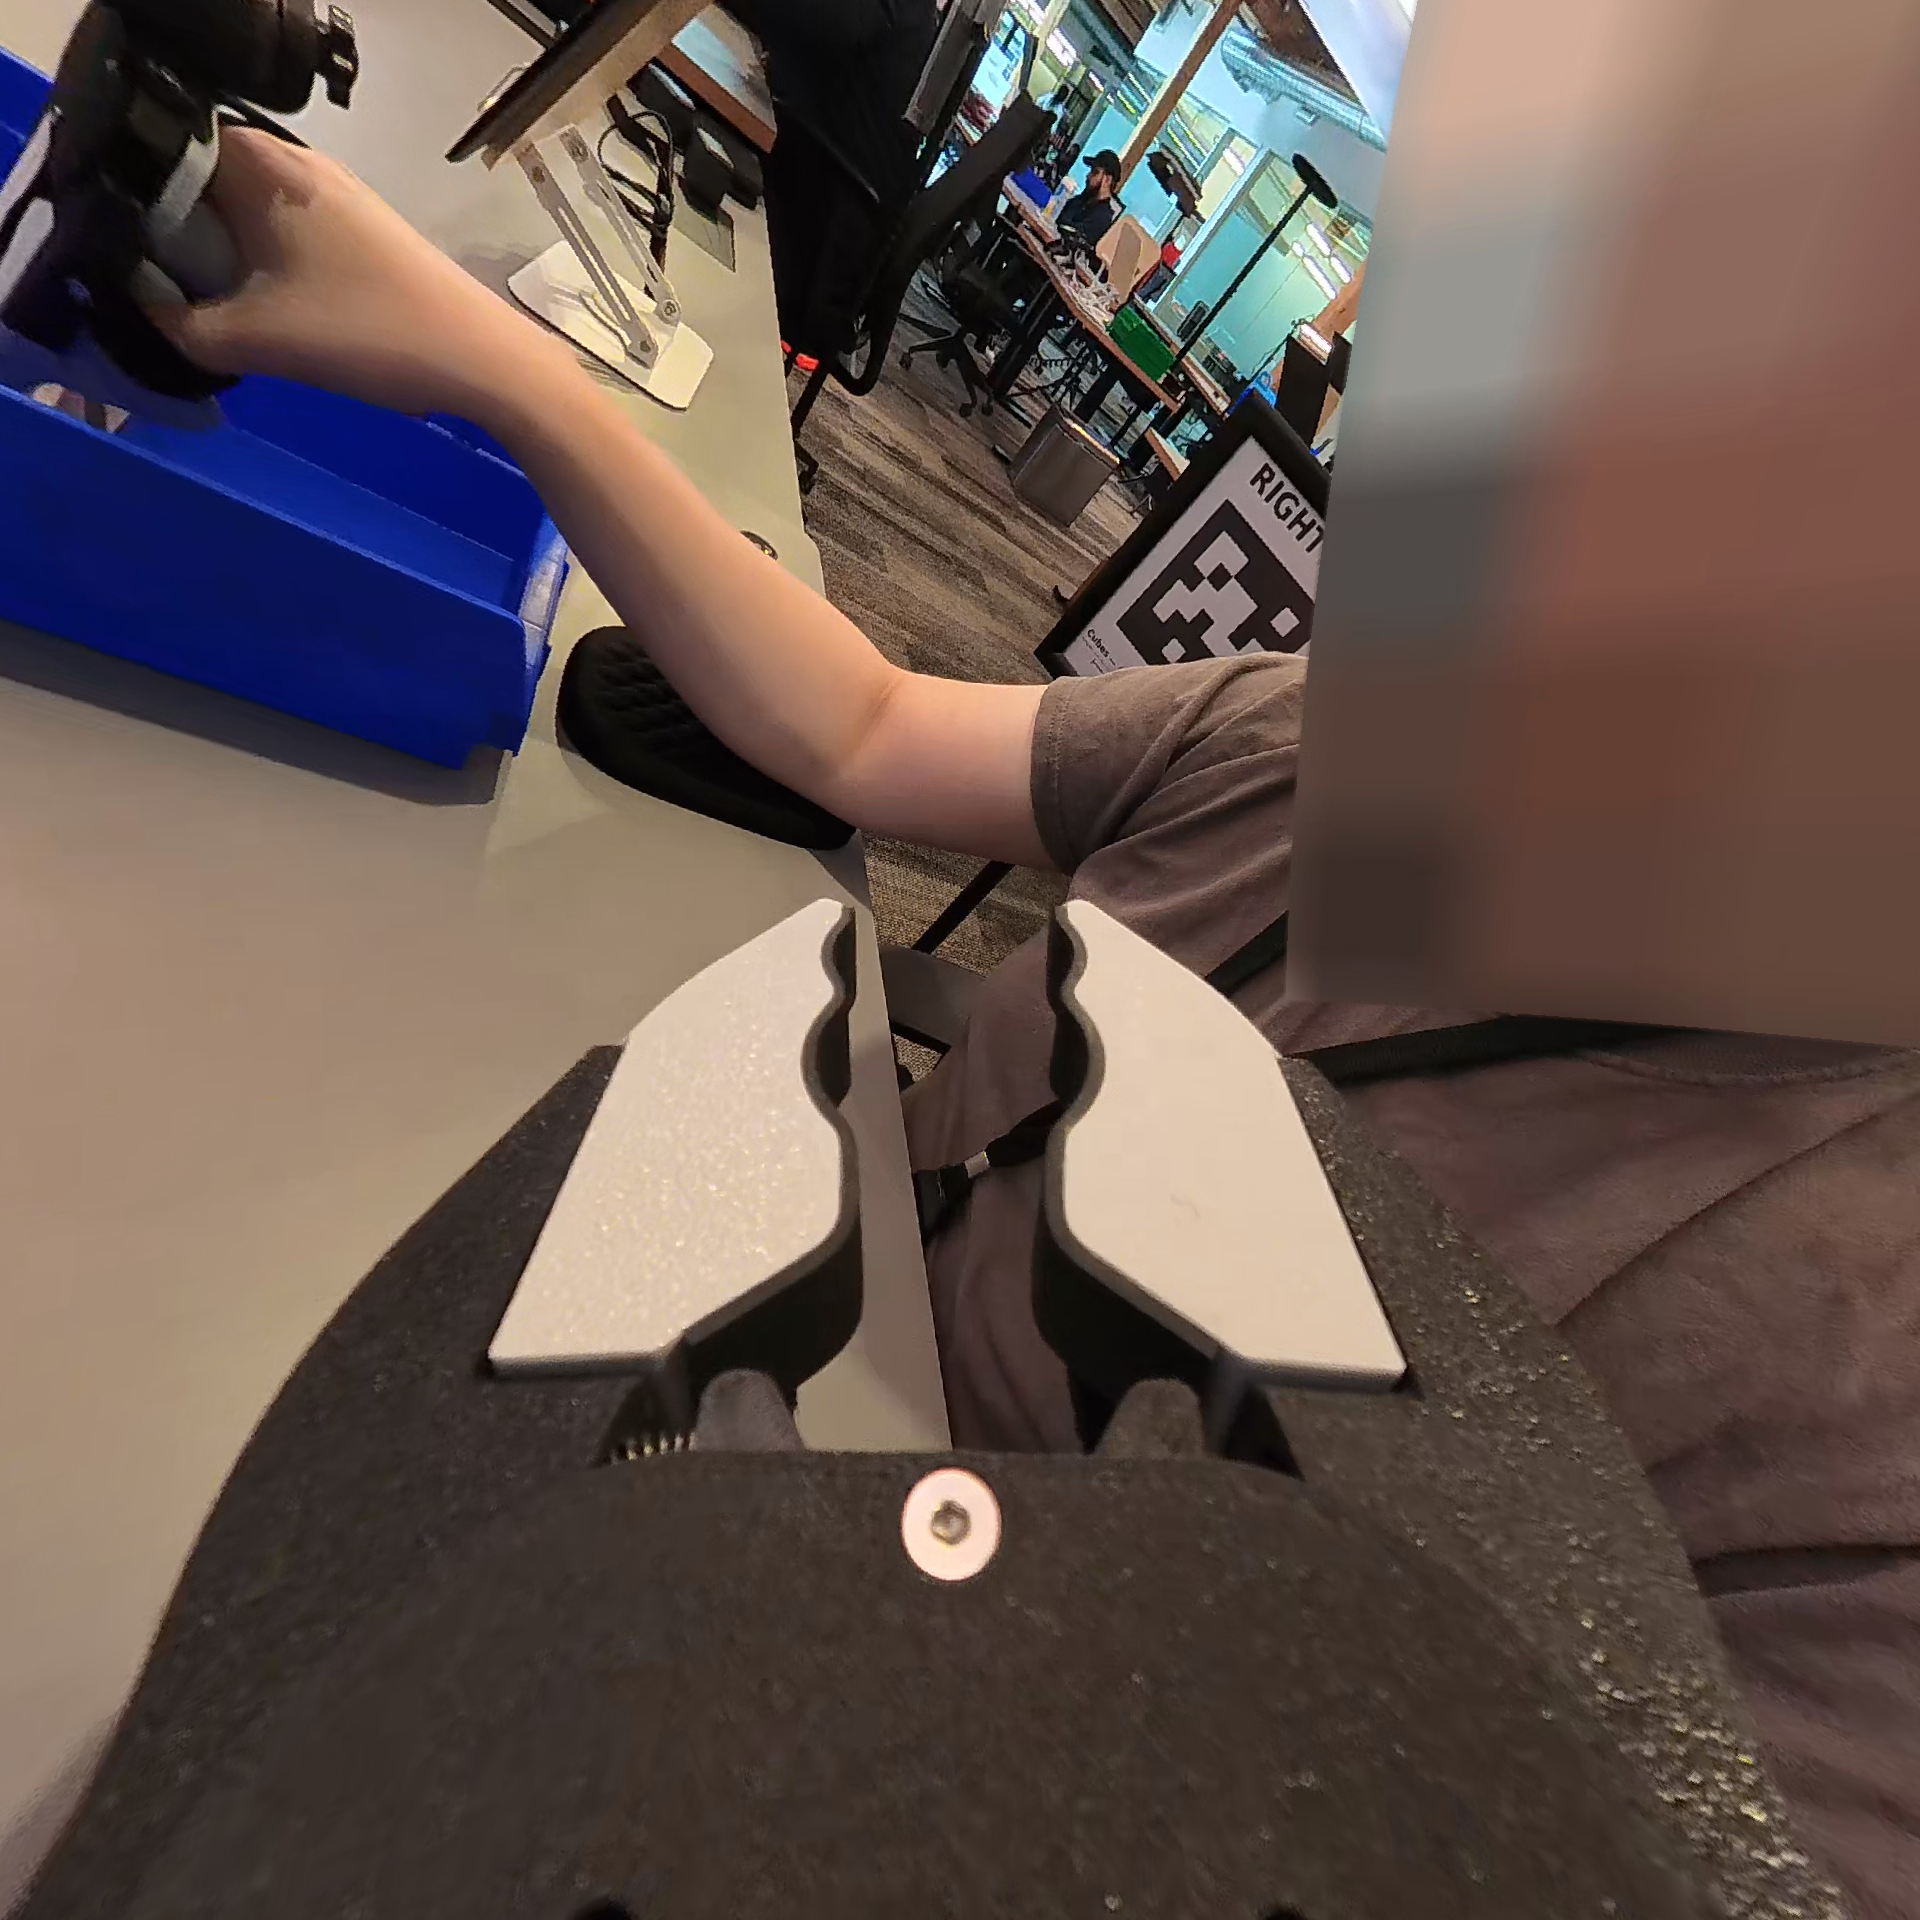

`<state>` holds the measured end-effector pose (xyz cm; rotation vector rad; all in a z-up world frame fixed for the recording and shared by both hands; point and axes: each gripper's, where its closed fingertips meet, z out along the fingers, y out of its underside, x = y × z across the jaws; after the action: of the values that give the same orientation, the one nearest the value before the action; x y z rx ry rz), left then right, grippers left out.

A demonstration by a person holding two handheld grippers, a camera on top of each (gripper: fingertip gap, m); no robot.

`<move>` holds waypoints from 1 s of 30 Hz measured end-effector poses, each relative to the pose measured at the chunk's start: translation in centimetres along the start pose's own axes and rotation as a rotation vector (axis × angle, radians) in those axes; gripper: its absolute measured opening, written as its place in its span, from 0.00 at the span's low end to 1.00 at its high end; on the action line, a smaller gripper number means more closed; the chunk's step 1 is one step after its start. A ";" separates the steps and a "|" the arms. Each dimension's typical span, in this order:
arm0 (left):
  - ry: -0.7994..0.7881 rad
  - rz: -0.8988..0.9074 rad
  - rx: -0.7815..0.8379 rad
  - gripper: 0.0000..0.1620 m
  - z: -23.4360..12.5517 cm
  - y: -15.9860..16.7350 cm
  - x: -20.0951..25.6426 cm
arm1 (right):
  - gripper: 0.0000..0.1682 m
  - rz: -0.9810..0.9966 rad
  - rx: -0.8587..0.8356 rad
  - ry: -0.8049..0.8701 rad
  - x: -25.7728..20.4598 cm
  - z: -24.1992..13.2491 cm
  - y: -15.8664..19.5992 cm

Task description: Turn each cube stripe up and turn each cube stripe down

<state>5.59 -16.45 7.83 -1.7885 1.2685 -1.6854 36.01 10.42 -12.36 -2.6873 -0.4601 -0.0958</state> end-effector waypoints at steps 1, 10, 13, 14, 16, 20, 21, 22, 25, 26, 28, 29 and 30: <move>0.000 -0.001 -0.002 0.21 0.1 0.0 0.0 | 0.12 0.010 -0.003 0.005 0.2 0.0 0.1; -0.232 0.130 0.079 0.21 -4.4 -1.9 -1.4 | 0.14 0.031 0.444 -0.079 0.9 -9.9 -4.7; -0.600 0.242 0.078 0.22 -10.4 -2.6 -5.1 | 0.16 0.011 0.548 -0.096 1.1 -13.5 -4.7; -0.743 0.259 0.064 0.25 -13.0 -2.7 -6.7 | 0.17 0.008 0.565 -0.107 1.1 -14.1 -4.6; -0.996 0.268 -0.005 0.26 -18.1 -2.0 -9.5 | 0.18 0.009 0.589 -0.126 1.2 -14.8 -4.6; -1.238 0.146 -0.161 0.26 -24.7 1.4 -14.0 | 0.19 0.000 0.567 -0.141 1.3 -14.1 -4.4; -1.232 0.110 -0.198 0.26 -25.1 2.4 -15.0 | 0.19 -0.011 0.553 -0.142 1.2 -13.8 -4.3; -1.218 0.086 -0.244 0.26 -25.2 3.3 -15.9 | 0.20 -0.027 0.538 -0.143 1.0 -13.4 -4.2; -1.184 0.117 -0.417 0.27 -25.2 5.6 -18.9 | 0.20 -0.073 0.491 -0.131 0.6 -12.3 -3.9; -1.188 0.131 -0.482 0.28 -25.4 6.2 -20.0 | 0.20 -0.084 0.478 -0.125 0.4 -12.0 -3.9; -1.183 0.161 -0.614 0.28 -25.8 7.7 -22.3 | 0.20 -0.084 0.448 -0.136 0.1 -11.4 -3.6; -1.193 0.176 -0.675 0.29 -26.3 8.4 -23.4 | 0.20 -0.073 0.436 -0.149 -0.1 -11.2 -3.5; -1.161 0.173 -0.722 0.29 -26.3 9.4 -24.3 | 0.21 -0.070 0.434 -0.165 -0.4 -11.0 -3.5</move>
<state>-19.13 5.89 -8.23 -2.3137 1.3754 0.1201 34.52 8.81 -1.00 -2.2611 -0.5533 0.1879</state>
